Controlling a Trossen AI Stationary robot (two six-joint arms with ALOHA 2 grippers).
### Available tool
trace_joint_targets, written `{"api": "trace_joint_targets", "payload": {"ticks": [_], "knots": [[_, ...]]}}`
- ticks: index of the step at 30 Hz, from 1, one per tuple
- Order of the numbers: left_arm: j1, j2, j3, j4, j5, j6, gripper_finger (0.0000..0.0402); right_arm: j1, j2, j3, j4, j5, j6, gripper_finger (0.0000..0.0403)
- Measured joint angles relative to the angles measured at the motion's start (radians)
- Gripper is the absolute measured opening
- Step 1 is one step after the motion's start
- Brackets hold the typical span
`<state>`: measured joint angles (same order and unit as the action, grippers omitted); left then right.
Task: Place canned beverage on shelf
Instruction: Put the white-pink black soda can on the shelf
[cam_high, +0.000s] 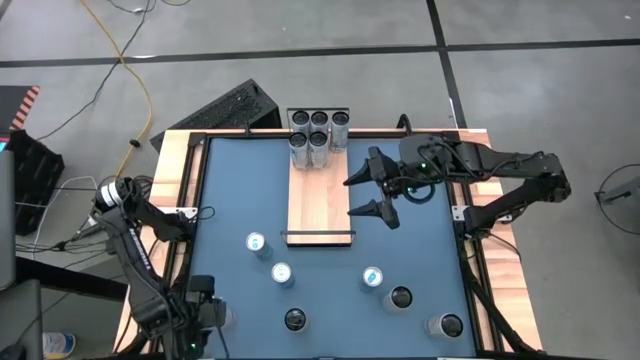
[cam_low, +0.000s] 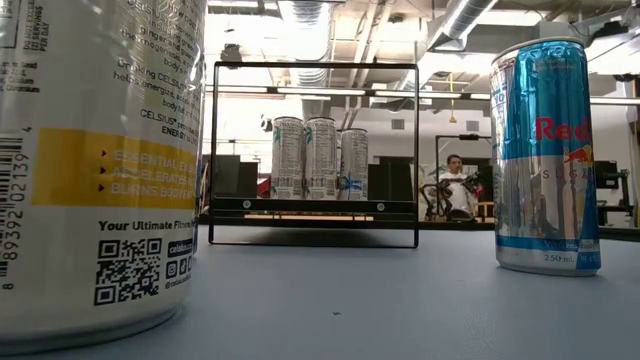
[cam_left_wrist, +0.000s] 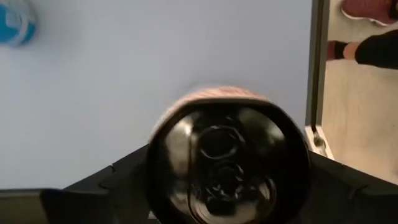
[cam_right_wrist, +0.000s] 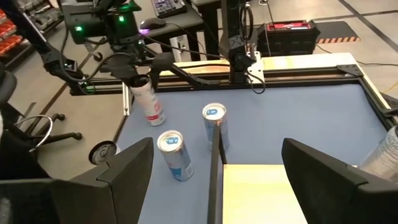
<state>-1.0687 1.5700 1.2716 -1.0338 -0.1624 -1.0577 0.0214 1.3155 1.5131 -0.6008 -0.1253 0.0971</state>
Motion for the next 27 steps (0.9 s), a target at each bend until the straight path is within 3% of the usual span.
{"api": "trace_joint_targets", "payload": {"ticks": [7,13,18,27], "knots": [[0.000,-0.001,0.000,0.004,-0.079,0.035,0.0241,-0.019,0.000,0.000,-0.041,0.000,0.000,0.0338],[0.014,-0.001,0.000,-0.003,-0.122,0.025,0.0280,-0.024,0.000,0.000,-0.071,0.000,0.000,0.0338],[0.047,-0.004,0.000,0.016,-0.095,0.046,0.0317,-0.024,0.000,0.000,-0.078,0.000,0.000,0.0338],[0.061,-0.007,0.000,0.055,-0.147,0.082,0.0291,-0.024,0.000,0.000,-0.081,0.000,0.008,0.0338]]}}
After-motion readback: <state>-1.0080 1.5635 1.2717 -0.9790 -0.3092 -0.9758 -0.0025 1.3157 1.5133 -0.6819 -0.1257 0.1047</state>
